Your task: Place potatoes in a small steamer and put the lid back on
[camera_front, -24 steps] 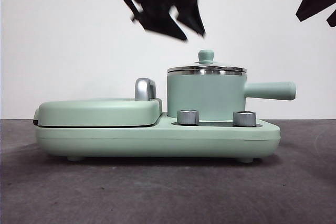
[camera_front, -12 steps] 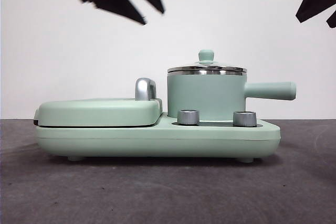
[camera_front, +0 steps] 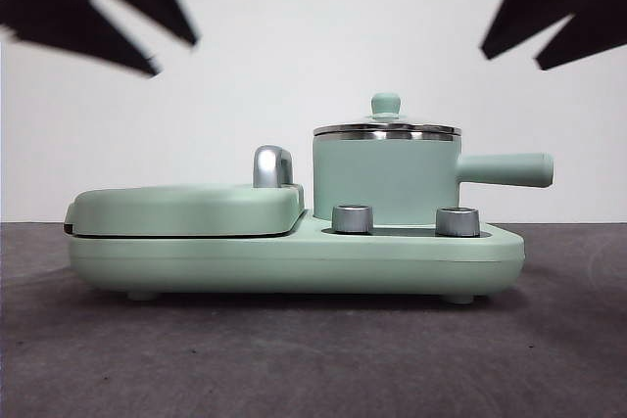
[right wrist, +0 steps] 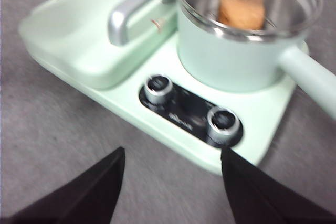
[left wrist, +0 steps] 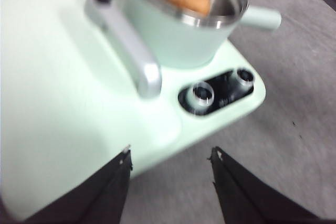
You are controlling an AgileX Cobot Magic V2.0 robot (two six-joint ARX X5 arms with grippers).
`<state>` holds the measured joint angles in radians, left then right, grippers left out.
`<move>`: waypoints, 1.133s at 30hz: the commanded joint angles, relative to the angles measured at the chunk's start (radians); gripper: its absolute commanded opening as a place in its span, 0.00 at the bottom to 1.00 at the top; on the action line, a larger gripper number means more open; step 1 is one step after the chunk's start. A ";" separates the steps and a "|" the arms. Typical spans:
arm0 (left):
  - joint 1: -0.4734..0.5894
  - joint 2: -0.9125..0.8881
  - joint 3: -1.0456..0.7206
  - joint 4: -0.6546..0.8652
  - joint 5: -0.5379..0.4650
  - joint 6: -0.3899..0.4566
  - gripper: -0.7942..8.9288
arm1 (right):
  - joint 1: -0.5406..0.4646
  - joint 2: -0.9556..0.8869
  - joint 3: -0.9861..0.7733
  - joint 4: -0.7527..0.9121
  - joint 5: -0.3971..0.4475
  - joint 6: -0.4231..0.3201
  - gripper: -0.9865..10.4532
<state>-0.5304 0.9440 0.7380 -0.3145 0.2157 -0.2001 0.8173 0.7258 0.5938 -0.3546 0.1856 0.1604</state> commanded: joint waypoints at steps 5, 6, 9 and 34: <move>-0.005 -0.190 -0.083 -0.054 0.005 -0.080 0.34 | 0.010 0.060 0.002 0.085 -0.031 -0.012 0.34; -0.005 -0.204 -0.083 -0.068 0.005 -0.078 0.34 | 0.010 0.063 0.002 0.087 -0.029 -0.012 0.34; -0.005 -0.236 -0.083 -0.105 0.006 -0.077 0.34 | 0.010 0.062 0.002 0.085 -0.032 -0.010 0.34; 0.006 -0.292 -0.083 -0.134 -0.010 0.121 0.09 | 0.016 0.048 0.002 0.085 -0.073 0.001 0.10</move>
<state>-0.5255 0.6575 0.6495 -0.4679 0.2104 -0.1848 0.8242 0.7700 0.5938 -0.2794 0.1112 0.1551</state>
